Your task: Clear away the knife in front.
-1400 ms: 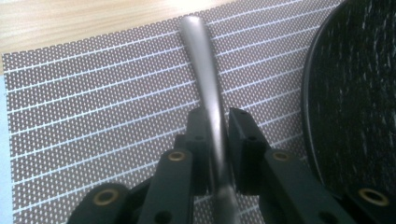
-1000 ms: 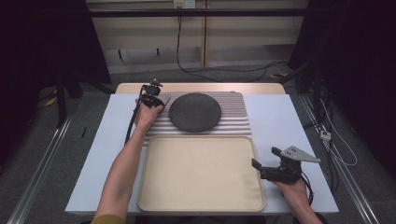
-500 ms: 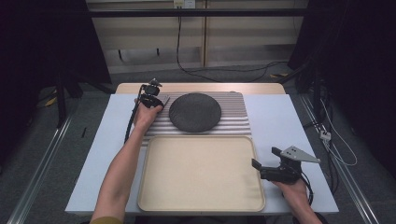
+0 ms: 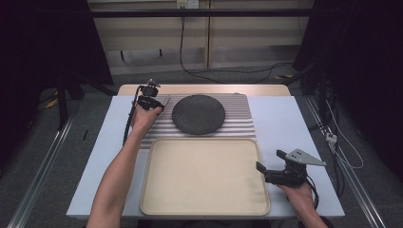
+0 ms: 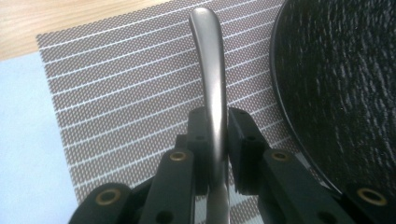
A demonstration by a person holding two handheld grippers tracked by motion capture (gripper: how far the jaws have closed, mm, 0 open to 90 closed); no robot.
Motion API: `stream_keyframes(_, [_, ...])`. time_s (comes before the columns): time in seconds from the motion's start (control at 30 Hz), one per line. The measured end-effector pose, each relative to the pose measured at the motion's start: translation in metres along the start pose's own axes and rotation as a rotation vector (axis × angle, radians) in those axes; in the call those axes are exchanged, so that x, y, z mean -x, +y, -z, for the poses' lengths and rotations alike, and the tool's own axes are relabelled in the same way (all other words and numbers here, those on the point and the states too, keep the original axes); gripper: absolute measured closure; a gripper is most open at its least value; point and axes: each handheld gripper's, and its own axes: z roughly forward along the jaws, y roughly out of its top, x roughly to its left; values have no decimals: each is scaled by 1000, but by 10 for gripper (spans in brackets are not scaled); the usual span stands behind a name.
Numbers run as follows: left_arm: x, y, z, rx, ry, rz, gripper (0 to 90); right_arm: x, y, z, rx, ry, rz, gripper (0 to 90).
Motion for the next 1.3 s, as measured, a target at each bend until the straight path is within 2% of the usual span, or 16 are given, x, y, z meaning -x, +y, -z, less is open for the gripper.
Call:
stream_keyframes(0.23, [4, -6, 11, 14, -3, -31, 800, 0, 0, 0, -1, -1, 1, 36])
stream_keyframes(0.4, [8, -9, 22, 37, -14, -33, 799, -1, 0, 0, -4, 1, 2, 36])
stream_keyframes(0.67, [17, -13, 39, 65, -24, -77, 799, -1, 1, 0, -2, 2, 4, 36])
stream_keyframes(0.93, [36, -14, 54, 108, -59, -105, 799, -2, 1, 0, -2, 2, 10, 36])
stream_keyframes(0.97, [37, -14, 57, 104, -65, -119, 799, -2, 1, 0, -2, 2, 10, 36])
stream_keyframes(1.13, [52, -19, 69, 122, -72, -138, 799, -2, 1, 0, -3, 1, 12, 37])
stream_keyframes(1.3, [59, -25, 78, 126, -87, -161, 799, -2, 1, 0, -4, 2, 15, 36])
